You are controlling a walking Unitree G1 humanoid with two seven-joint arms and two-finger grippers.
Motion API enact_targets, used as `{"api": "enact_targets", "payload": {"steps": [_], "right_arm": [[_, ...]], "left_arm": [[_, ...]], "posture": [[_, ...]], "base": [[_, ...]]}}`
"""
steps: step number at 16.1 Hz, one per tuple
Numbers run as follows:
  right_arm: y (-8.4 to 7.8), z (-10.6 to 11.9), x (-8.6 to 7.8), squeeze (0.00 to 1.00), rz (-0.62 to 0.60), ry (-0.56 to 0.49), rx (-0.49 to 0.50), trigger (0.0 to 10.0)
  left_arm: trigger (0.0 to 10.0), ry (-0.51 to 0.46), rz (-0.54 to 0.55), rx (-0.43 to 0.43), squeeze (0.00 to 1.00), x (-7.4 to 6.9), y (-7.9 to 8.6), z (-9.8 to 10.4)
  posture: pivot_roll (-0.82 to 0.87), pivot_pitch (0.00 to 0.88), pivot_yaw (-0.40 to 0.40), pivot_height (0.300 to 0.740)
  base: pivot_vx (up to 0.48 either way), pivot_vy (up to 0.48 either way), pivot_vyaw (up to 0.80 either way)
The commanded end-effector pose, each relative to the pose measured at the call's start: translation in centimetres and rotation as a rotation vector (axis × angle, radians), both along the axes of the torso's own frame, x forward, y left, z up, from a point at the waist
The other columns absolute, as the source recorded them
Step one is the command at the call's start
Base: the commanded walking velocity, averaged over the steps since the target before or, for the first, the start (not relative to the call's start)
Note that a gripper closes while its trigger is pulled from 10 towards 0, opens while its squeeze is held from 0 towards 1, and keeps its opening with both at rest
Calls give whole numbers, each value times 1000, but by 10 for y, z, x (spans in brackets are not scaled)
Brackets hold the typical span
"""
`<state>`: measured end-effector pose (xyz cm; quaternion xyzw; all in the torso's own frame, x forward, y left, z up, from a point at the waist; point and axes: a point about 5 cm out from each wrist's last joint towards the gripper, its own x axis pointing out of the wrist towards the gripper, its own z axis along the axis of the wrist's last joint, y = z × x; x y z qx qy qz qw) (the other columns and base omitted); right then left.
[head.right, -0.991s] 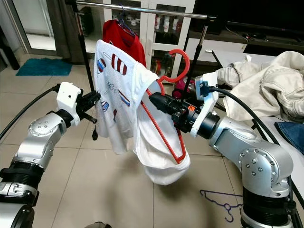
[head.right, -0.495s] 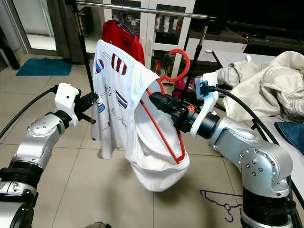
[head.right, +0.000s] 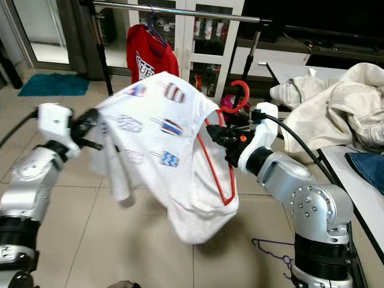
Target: Hang hanger
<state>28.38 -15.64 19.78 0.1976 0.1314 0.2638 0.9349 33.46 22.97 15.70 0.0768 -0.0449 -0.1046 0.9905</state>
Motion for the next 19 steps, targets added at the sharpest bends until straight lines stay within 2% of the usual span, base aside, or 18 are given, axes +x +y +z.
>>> {"api": "enact_targets", "payload": {"steps": [1,4,7,9,10,11,12,14,15,16,17,19], "right_arm": [[-7,3,1,0,-37,-4,-8,0],[-13,1,2,0,-77,15,-22,0],[-19,1,5,0,-141,21,-22,0],[-28,0,12,0,-249,32,-14,0],[-32,0,16,0,-300,38,-5,0],[-31,1,17,0,-304,38,-3,0],[-22,2,17,0,-269,31,-6,0],[-11,0,19,0,-259,38,0,0],[-9,-1,21,0,-270,40,3,0],[-10,4,24,0,-334,10,34,0],[-16,12,29,0,-409,-29,88,0],[-23,23,31,0,-444,-80,134,0]], "left_arm": [[0,-44,60,3,0,-3,11,9],[0,-82,143,-23,0,-6,23,14],[0,-47,105,-6,0,-14,15,2],[0,-36,55,2,0,-20,-1,-7],[0,-33,-1,13,0,-24,-15,-12],[0,-29,-48,17,0,-27,-26,-15],[0,-19,-130,26,0,-29,-44,-19],[0,19,-271,104,0,-34,-65,-28],[0,37,-299,123,0,-35,-69,-32],[0,65,-314,157,0,-37,-70,-37],[0,97,-309,174,0,-38,-67,-43],[0,146,-283,211,0,-40,-59,-51]], "posture": [[-101,0,-36,740],[-101,0,-36,740],[-104,0,-29,740],[-106,0,-26,740],[-107,0,-28,740],[-107,0,-28,740],[-104,0,-33,740],[-104,0,-33,740],[-103,0,-32,740],[-103,0,-32,740],[-103,0,-32,740],[-106,0,-27,740]], "base": [[0,0,0],[0,0,0],[0,0,0],[0,0,0],[0,0,0],[0,0,0],[0,0,0],[0,0,0],[0,0,0],[0,0,0],[0,0,0],[0,0,0]]}}
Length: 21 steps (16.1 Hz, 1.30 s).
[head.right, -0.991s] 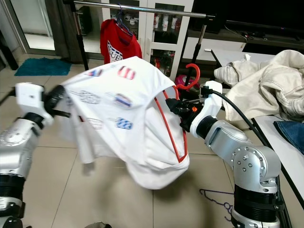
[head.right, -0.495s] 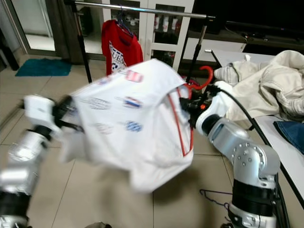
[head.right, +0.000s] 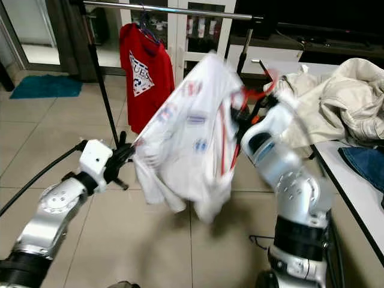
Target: Hang hanger
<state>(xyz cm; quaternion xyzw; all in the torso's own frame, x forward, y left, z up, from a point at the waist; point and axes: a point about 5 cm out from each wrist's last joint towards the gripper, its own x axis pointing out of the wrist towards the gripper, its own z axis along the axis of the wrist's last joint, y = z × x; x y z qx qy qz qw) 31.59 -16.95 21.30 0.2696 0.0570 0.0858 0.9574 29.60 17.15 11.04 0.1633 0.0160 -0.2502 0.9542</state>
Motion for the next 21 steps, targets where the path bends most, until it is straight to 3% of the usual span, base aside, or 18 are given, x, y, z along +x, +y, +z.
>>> {"api": "enact_targets", "payload": {"steps": [1,3,6,7,8,9,10,12,14,15,19,21], "right_arm": [[-12,12,0,0,-63,-60,19,0],[-14,16,2,0,-58,-88,1,0],[-8,19,0,0,18,-113,-59,0],[-3,19,-2,0,64,-124,-88,0],[2,20,-4,0,106,-132,-110,0],[3,20,-5,0,118,-135,-115,0],[7,20,-8,0,167,-148,-147,0],[9,20,-9,0,189,-153,-165,0],[12,20,-10,0,227,-155,-213,0],[13,19,-11,0,236,-154,-232,0],[18,19,-13,0,277,-156,-292,0],[27,12,-18,0,359,-144,-399,0]], "left_arm": [[0,43,26,36,0,-2,6,-9],[0,83,91,79,0,-3,21,-18],[0,124,105,84,0,-7,26,-21],[1882,119,119,68,0,-7,26,-20],[10000,112,123,39,0,-6,25,-17],[10000,114,118,26,0,-6,24,-16],[10000,87,87,-41,1000,-4,20,-7],[10000,66,64,-57,1000,-3,17,0],[10000,57,-39,-88,1000,-2,5,11],[10000,53,-92,-62,1000,-1,-3,14],[10000,-8,-39,-105,1000,18,-9,31],[10000,-75,-82,-136,1000,26,-18,51]], "posture": [[-106,0,-27,740],[-104,0,-32,740],[-104,0,-32,740],[-99,0,-37,740],[-100,0,-36,740],[-100,0,-36,740],[-100,0,-35,740],[-100,0,-35,740],[-97,0,-32,740],[-99,0,-28,740],[-100,0,-26,740],[-108,0,-23,740]], "base": [[0,0,0],[0,0,0],[0,0,0],[0,0,0],[0,0,0],[0,0,0],[0,0,0],[0,0,0],[0,0,0],[0,0,0],[0,0,0],[0,0,0]]}}
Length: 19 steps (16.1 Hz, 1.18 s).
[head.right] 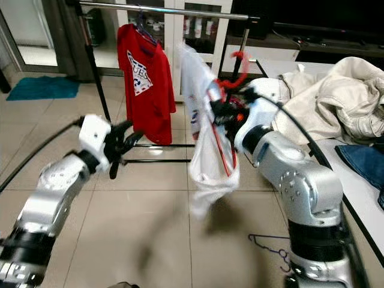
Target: Hang hanger
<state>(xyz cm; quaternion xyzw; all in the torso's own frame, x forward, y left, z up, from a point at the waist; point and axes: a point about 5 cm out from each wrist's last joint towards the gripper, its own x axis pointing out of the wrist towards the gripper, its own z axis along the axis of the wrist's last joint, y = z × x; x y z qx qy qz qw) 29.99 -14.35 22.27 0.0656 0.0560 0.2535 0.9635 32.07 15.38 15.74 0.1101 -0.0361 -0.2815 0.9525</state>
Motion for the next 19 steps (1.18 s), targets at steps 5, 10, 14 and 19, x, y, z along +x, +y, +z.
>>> {"api": "enact_targets", "payload": {"steps": [5,10,14,19], "right_arm": [[-2,-5,-5,0,185,-6,-317,0],[6,3,-11,0,437,-15,-441,0],[21,10,-26,0,613,-39,-450,0],[23,8,-36,0,707,-30,-497,0]], "left_arm": [[10000,-159,-339,26,1000,-1,11,96],[10000,-47,-610,264,1000,8,10,106],[10000,63,-785,321,0,12,-10,86],[0,164,-929,416,0,12,-9,77]], "posture": [[-92,0,-43,740],[-75,0,-54,740],[-93,0,-35,740],[-100,0,-31,740]], "base": [[0,0,0],[0,0,0],[0,0,0],[0,0,0]]}}
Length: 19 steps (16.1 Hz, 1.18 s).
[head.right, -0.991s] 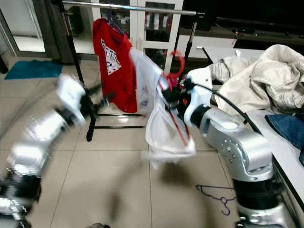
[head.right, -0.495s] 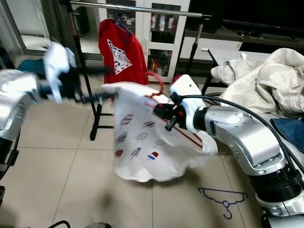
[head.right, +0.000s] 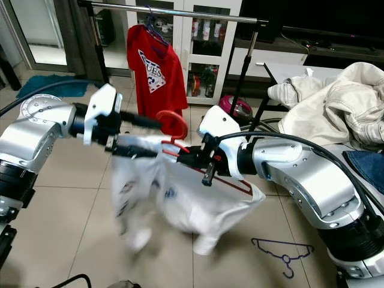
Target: Hang hanger
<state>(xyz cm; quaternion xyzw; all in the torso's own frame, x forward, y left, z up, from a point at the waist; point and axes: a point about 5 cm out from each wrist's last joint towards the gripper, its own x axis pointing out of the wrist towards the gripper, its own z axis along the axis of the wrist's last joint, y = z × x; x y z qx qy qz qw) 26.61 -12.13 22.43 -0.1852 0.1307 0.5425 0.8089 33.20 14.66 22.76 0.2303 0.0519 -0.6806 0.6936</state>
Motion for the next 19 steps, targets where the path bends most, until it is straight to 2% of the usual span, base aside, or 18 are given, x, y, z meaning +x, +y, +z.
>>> {"api": "enact_targets", "payload": {"steps": [1,4,8,16,19], "right_arm": [[2,6,-3,0,35,-22,-14,0],[4,4,-7,0,90,-14,-44,0],[5,4,-8,0,126,-12,-64,0],[9,6,-6,0,149,-20,-53,0],[9,6,-6,0,142,-23,-51,0]], "left_arm": [[0,-15,-40,57,0,0,0,4],[0,23,-108,91,0,-5,1,4],[0,51,-136,110,0,-9,2,2],[0,80,-139,165,0,-15,-2,-18],[0,63,-120,127,0,-13,-4,-16]], "posture": [[-100,0,-31,740],[-101,0,-40,740],[-98,0,-43,740],[-97,0,-43,740],[-98,0,-42,740]], "base": [[0,0,0],[0,0,0],[0,0,0],[0,0,0],[0,0,0]]}}
